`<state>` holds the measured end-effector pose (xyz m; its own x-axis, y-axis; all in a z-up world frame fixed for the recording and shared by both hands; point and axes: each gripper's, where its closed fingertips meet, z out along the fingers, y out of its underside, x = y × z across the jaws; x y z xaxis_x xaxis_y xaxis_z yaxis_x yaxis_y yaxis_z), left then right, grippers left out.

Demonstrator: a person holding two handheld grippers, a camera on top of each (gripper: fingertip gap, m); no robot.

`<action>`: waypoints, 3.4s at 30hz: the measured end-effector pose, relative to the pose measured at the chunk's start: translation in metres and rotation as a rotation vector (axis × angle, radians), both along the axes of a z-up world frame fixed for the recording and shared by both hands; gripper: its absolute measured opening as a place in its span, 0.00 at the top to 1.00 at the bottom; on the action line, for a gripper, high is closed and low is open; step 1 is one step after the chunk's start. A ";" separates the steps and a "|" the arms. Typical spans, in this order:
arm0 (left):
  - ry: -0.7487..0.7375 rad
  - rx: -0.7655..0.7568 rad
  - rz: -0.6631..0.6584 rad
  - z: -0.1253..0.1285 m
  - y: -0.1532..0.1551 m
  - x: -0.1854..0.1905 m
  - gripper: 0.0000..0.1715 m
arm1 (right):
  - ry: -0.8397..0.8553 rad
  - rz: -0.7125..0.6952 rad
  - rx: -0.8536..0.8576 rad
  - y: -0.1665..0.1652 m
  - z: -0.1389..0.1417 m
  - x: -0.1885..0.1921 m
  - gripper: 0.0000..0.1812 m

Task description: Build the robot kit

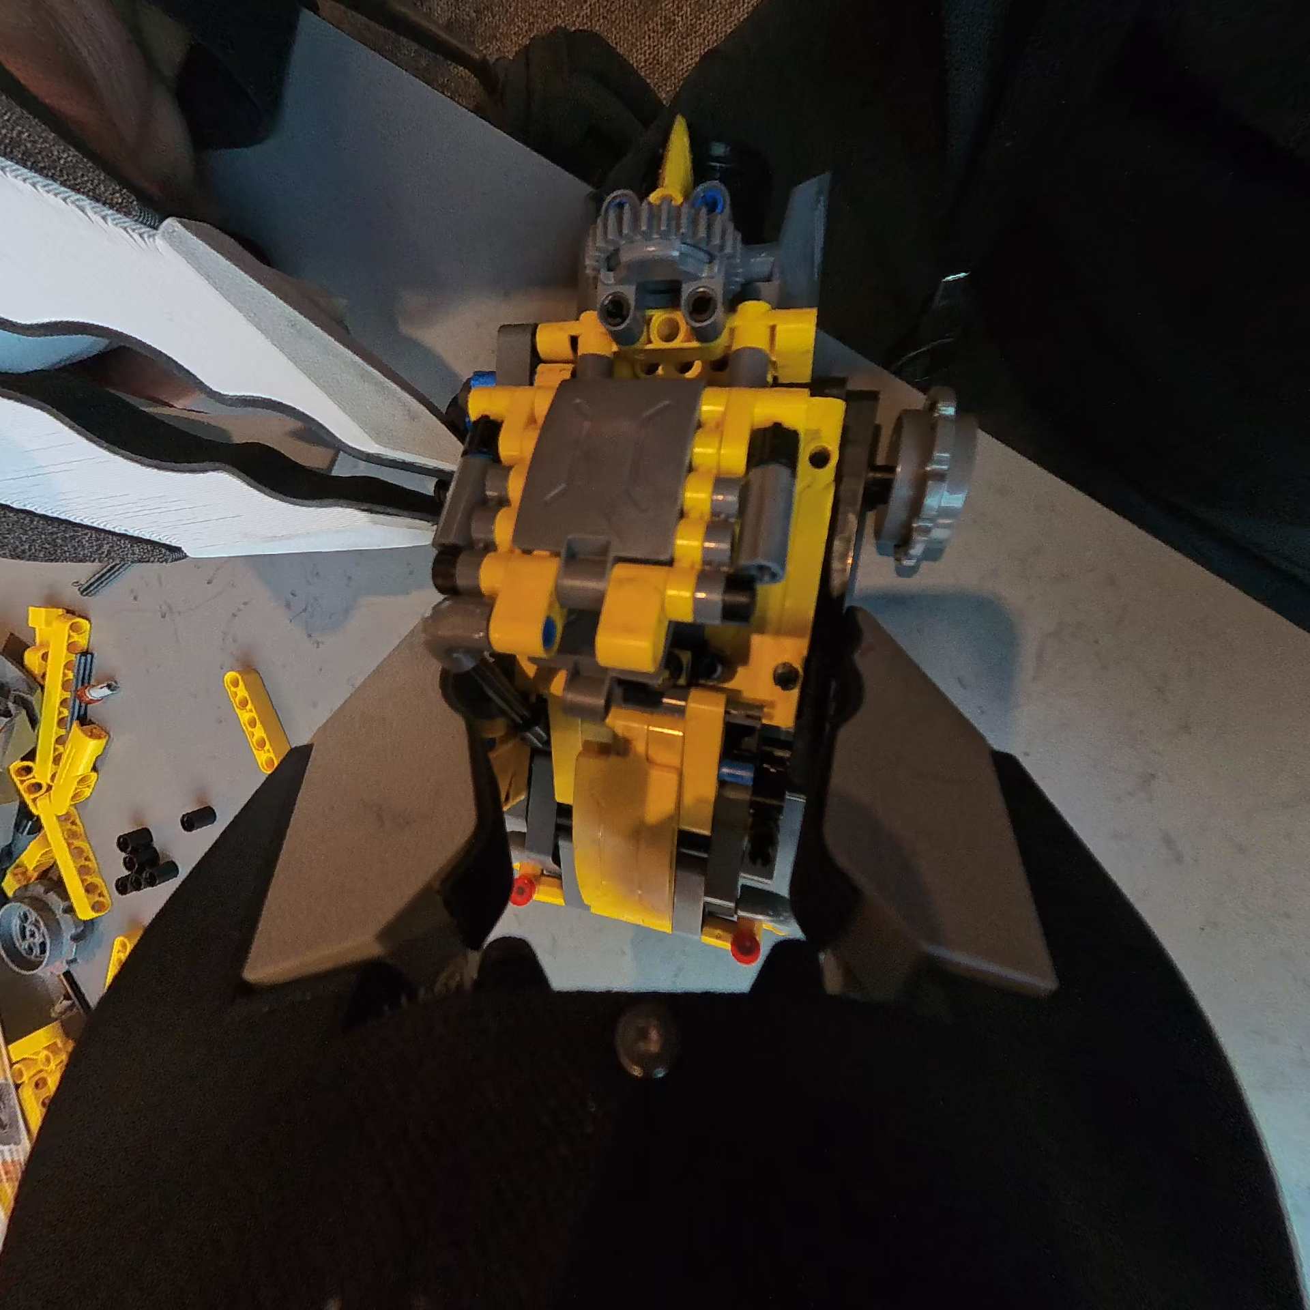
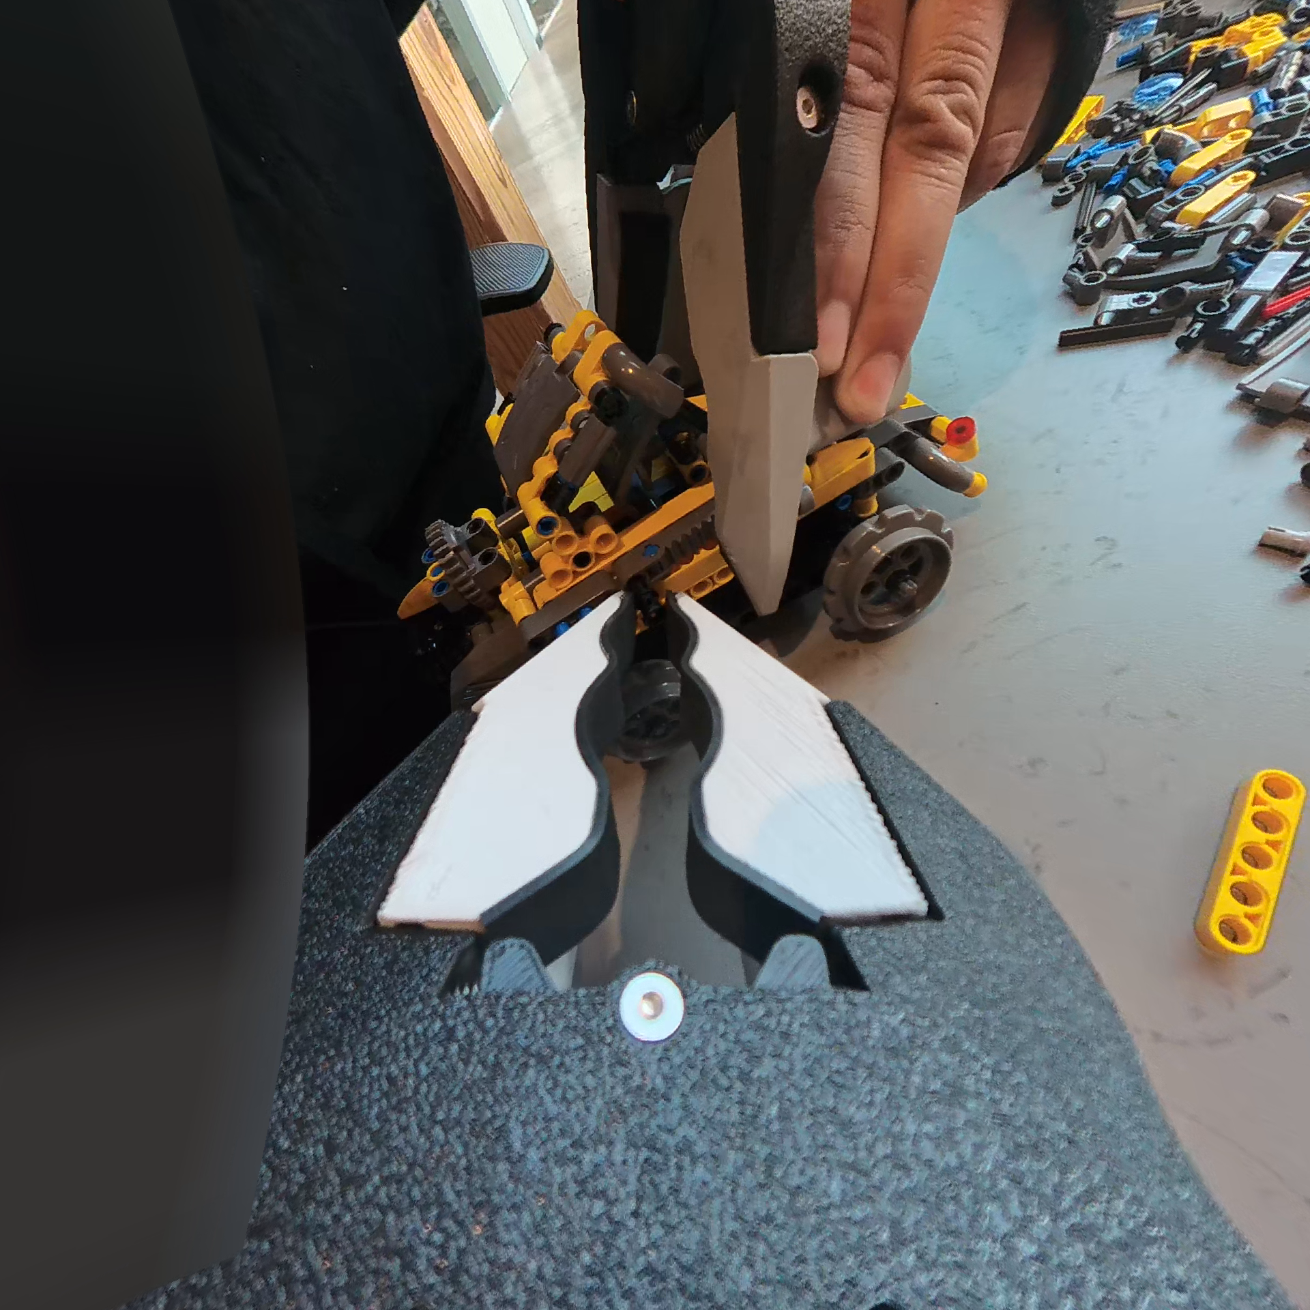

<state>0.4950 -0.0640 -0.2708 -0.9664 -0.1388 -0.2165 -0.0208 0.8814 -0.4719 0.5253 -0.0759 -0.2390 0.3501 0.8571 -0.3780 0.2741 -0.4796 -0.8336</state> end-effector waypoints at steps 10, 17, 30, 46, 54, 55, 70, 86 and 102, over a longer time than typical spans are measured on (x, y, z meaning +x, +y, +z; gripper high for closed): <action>-0.003 0.000 0.005 0.000 -0.001 0.000 0.42 | -0.002 -0.003 0.004 0.000 0.000 0.001 0.96; -0.006 0.000 0.007 0.001 -0.001 -0.001 0.42 | 0.004 -0.003 -0.006 0.000 0.000 0.001 0.96; -0.005 -0.007 0.007 0.001 -0.002 -0.001 0.42 | 0.006 -0.001 -0.010 -0.001 0.000 0.001 0.96; 0.026 -0.012 0.006 -0.001 -0.001 -0.003 0.41 | -0.267 0.003 -0.011 -0.001 -0.001 -0.002 0.97; 0.035 -0.018 0.010 -0.002 -0.001 -0.003 0.41 | -0.451 -0.016 -0.046 0.000 -0.003 -0.002 0.97; 0.035 -0.019 0.011 -0.002 -0.001 -0.003 0.41 | -0.470 -0.016 -0.064 0.000 -0.003 -0.002 0.97; 0.039 -0.025 0.007 -0.003 -0.004 -0.006 0.40 | -0.264 -0.011 -0.159 -0.002 -0.004 -0.007 0.97; -0.011 0.031 0.096 0.000 -0.005 0.002 0.41 | 0.017 -0.355 -0.009 0.005 0.004 0.024 0.88; -0.118 -0.215 0.479 0.052 0.027 0.006 0.38 | 0.238 -0.570 -0.128 -0.021 0.016 0.017 0.79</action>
<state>0.5015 -0.0368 -0.2185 -0.7550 -0.6109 -0.2381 -0.3326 0.6698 -0.6639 0.5425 -0.0967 -0.2228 0.6324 0.5033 -0.5889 -0.2395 -0.5959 -0.7665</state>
